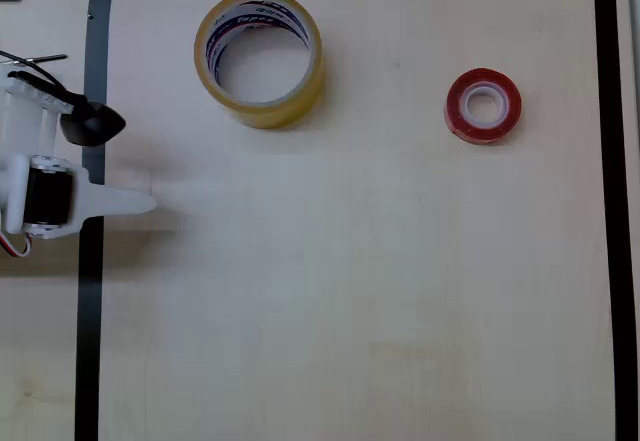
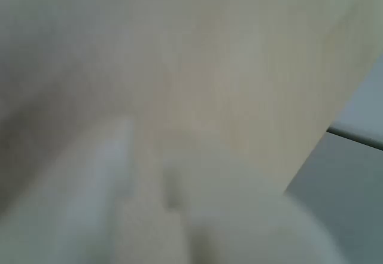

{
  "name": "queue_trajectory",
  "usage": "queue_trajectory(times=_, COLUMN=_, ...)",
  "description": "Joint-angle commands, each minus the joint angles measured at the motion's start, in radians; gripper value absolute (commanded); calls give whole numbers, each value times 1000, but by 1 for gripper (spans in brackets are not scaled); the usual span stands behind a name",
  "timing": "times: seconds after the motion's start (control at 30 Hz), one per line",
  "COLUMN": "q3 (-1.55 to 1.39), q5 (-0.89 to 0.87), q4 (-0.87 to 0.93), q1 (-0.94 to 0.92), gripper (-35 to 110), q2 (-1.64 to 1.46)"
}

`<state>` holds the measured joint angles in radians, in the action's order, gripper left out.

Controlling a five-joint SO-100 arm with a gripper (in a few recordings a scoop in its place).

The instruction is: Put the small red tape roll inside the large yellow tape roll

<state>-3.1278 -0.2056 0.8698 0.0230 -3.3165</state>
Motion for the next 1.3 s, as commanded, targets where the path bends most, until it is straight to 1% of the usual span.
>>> queue_trajectory(times=0.0, q3=140, q5=0, q4=150, q1=-11, gripper=1, q2=-18)
queue_trajectory(times=0.33, q3=201, q5=6, q4=187, q1=-15, gripper=3, q2=-18)
queue_trajectory(times=0.47, q3=296, q5=8, q4=213, q1=21, gripper=5, q2=3)
queue_trajectory(times=0.53, q3=411, q5=8, q4=218, q1=64, gripper=6, q2=158)
queue_trajectory(times=0.6, q3=583, q5=8, q4=242, q1=80, gripper=5, q2=428)
queue_trajectory(times=0.63, q3=678, q5=9, q4=267, q1=83, gripper=5, q2=566)
queue_trajectory(times=0.7, q3=870, q5=112, q4=325, q1=101, gripper=2, q2=807)
queue_trajectory(times=0.83, q3=1226, q5=141, q4=482, q1=106, gripper=3, q2=1181)
queue_trajectory(times=0.9, q3=1310, q5=212, q4=494, q1=127, gripper=4, q2=1250)
queue_trajectory(times=1.0, q3=1318, q5=308, q4=405, q1=135, gripper=10, q2=1230)
queue_trajectory(times=1.07, q3=1362, q5=333, q4=382, q1=147, gripper=11, q2=1270)
queue_trajectory(times=1.13, q3=1430, q5=334, q4=377, q1=155, gripper=11, q2=1361)
queue_trajectory(times=1.27, q3=1543, q5=334, q4=305, q1=150, gripper=10, q2=1549)
